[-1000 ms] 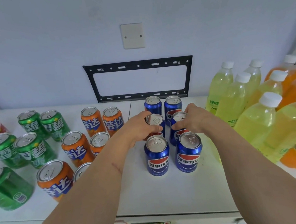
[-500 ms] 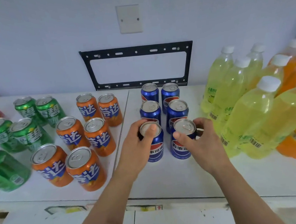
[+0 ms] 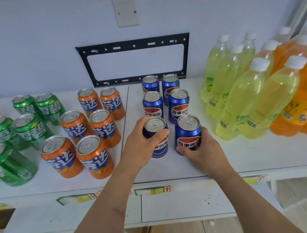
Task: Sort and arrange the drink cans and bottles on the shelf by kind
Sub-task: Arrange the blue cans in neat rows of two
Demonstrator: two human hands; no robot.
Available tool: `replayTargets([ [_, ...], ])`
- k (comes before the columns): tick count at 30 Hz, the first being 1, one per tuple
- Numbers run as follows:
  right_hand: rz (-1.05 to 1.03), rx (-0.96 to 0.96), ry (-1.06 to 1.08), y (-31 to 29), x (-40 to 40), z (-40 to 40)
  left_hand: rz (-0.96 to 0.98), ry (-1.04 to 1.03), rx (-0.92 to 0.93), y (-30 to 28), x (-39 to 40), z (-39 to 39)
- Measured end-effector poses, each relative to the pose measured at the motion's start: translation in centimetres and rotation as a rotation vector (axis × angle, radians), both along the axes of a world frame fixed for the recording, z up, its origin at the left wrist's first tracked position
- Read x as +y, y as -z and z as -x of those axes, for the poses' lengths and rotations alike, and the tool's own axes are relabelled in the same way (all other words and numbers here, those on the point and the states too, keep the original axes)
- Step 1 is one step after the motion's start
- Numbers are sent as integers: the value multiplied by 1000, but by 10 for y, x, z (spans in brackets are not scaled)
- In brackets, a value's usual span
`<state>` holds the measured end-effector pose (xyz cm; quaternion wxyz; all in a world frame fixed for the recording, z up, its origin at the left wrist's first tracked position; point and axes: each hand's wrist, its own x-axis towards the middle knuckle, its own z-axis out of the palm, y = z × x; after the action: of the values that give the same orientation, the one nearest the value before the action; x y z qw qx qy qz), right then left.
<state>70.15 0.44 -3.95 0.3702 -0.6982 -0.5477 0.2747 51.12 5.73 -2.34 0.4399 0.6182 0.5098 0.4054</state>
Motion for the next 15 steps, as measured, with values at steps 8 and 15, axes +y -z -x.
replayTargets([
  [8,131,33,-28,-19,-14,4,16,9,18,-22,-19,-3],
  [15,119,-433,-68,-101,-23,-3,-756,-62,800,-68,-22,-17],
])
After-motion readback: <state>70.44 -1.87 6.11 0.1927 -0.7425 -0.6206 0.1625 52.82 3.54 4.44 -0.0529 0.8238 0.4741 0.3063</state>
